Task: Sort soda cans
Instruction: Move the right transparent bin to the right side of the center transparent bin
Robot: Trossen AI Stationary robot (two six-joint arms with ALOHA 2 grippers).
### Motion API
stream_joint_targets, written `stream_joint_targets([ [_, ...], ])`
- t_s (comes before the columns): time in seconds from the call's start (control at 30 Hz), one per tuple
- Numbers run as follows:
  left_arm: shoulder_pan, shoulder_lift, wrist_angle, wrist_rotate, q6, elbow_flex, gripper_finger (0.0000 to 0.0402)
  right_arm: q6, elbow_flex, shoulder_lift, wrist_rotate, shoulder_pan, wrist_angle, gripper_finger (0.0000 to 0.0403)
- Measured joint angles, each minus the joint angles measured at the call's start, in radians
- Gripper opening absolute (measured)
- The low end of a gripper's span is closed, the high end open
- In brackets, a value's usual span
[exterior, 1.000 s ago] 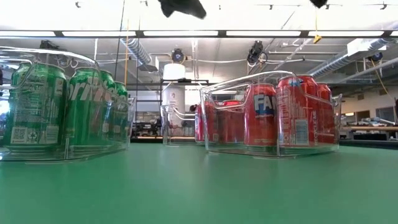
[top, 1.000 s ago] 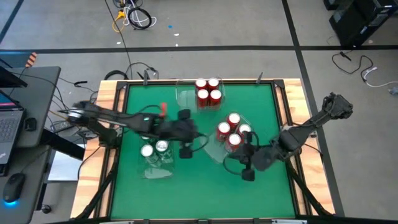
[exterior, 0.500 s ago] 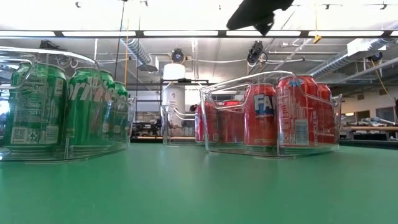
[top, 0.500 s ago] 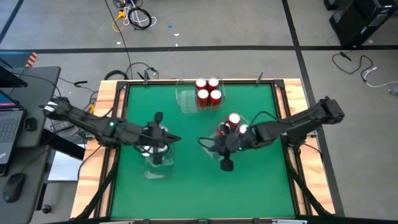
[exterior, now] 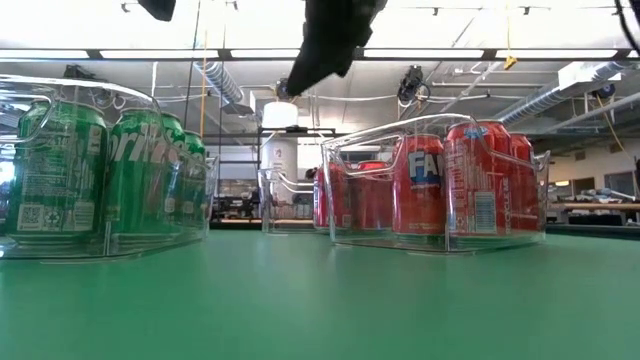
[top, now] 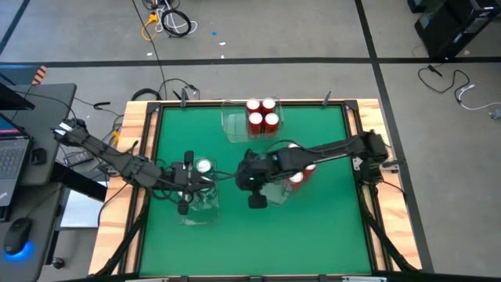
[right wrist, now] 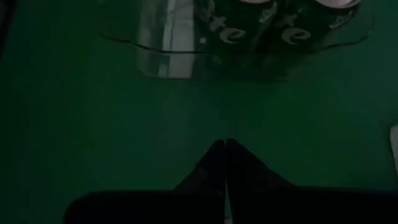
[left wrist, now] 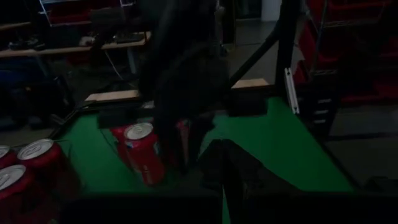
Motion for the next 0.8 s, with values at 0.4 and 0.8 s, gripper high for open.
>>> stream_joint_targets([
  [0.4,-0.037,-0.011,0.006,-0.036,0.024,-0.039,0.0003,0.070,0.098,0.163,0.054,-0.058,-0.168,0.0000],
  [0.8,-0.056,-0.009,-0.008,-0.036,0.022,-0.039,0.0003,0.120,0.088,0.155,0.226,-0.128,-0.304,0.0000],
])
